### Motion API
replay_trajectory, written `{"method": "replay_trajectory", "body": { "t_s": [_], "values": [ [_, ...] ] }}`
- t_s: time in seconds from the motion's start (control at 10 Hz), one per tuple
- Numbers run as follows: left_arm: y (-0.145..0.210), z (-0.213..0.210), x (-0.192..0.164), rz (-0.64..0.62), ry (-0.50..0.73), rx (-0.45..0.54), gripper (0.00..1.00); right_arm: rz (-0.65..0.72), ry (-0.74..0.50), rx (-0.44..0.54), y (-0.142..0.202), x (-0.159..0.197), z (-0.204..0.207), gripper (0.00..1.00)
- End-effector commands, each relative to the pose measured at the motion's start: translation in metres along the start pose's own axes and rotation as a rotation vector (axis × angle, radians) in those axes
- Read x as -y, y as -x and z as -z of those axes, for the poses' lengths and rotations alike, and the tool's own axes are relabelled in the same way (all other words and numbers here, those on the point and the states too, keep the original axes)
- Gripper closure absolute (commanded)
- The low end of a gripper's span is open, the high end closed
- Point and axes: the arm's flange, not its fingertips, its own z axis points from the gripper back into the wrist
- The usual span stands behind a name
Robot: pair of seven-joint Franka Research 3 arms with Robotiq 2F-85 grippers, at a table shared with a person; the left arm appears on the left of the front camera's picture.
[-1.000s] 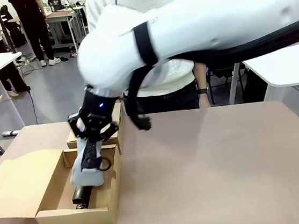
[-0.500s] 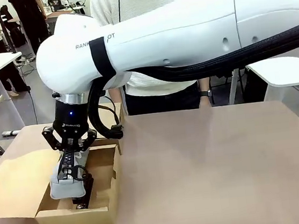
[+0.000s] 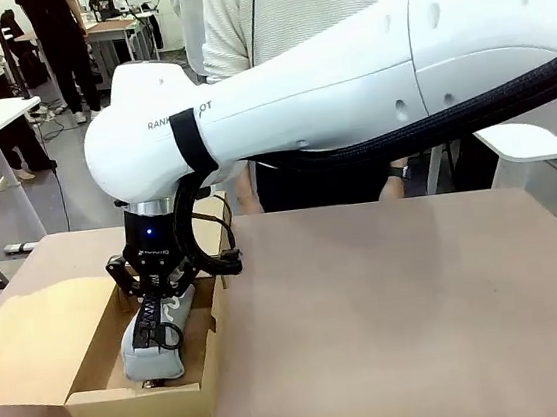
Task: Place items inside the box.
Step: Pick up a Pencil pouch or Stapler and place it inside the Mailer Box closest to the robot.
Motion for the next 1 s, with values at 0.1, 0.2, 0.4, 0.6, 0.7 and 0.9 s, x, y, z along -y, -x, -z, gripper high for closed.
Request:
{"method": "replay_trajectory", "body": {
  "t_s": [0.1,0.2,0.4,0.6,0.7,0.9],
  "values": [
    [0.000,0.000,0.002,0.015,0.023,0.010,0.00,0.016,0.026,-0.065,-0.009,0.015,0.025,0.92],
    [0.000,0.000,0.002,0.015,0.023,0.010,0.00,0.017,0.023,-0.069,-0.009,0.016,0.026,0.92],
    [0.000,0.000,0.002,0.015,0.023,0.010,0.00,0.021,0.033,-0.121,-0.007,0.018,0.038,0.92],
    [0.000,0.000,0.002,0.015,0.023,0.010,0.00,0.019,0.037,-0.109,-0.007,0.018,0.046,0.92],
    [0.000,0.000,0.002,0.015,0.023,0.010,0.00,0.018,0.036,-0.099,-0.006,0.021,0.046,0.92],
    [0.000,0.000,0.002,0.015,0.023,0.010,0.00,0.014,0.023,-0.091,-0.005,0.023,0.044,0.47]
  ]
}}
